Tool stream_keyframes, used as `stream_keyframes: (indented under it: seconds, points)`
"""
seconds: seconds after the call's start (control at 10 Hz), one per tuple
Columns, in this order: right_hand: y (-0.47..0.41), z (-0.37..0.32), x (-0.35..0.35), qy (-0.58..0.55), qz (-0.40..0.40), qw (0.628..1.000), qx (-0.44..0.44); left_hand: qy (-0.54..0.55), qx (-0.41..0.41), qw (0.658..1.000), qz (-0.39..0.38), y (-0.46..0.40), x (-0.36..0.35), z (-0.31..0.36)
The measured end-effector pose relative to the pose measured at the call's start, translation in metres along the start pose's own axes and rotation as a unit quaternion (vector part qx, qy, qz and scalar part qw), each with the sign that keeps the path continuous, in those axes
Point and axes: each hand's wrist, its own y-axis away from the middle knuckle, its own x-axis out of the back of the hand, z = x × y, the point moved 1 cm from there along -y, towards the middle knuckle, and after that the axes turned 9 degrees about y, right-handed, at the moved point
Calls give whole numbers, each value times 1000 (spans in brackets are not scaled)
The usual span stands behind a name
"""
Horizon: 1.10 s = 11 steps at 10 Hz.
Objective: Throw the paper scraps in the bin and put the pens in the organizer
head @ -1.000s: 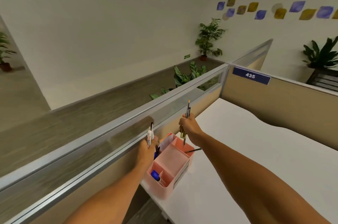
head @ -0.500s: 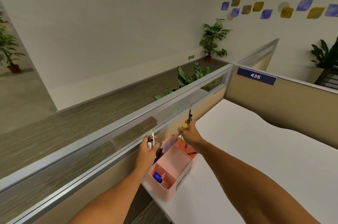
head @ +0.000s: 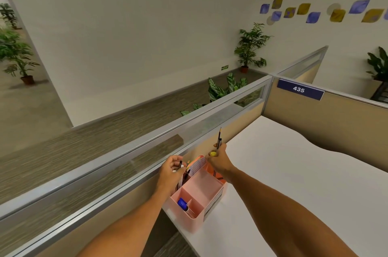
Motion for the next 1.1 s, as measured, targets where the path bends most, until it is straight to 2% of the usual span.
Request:
stream_keyframes:
  seconds: [0.5,0.9,1.1]
  points:
    - [-3,11,-2,-17,-8,1000,23,30,14,999,-19,-4,2,0]
    - [7,4,-1,-37,86,996,7,1,-11,999,-38,-19,3,10]
    - [14,-2,10,81,122,989,12,-42,-28,995,-91,-30,-4,24]
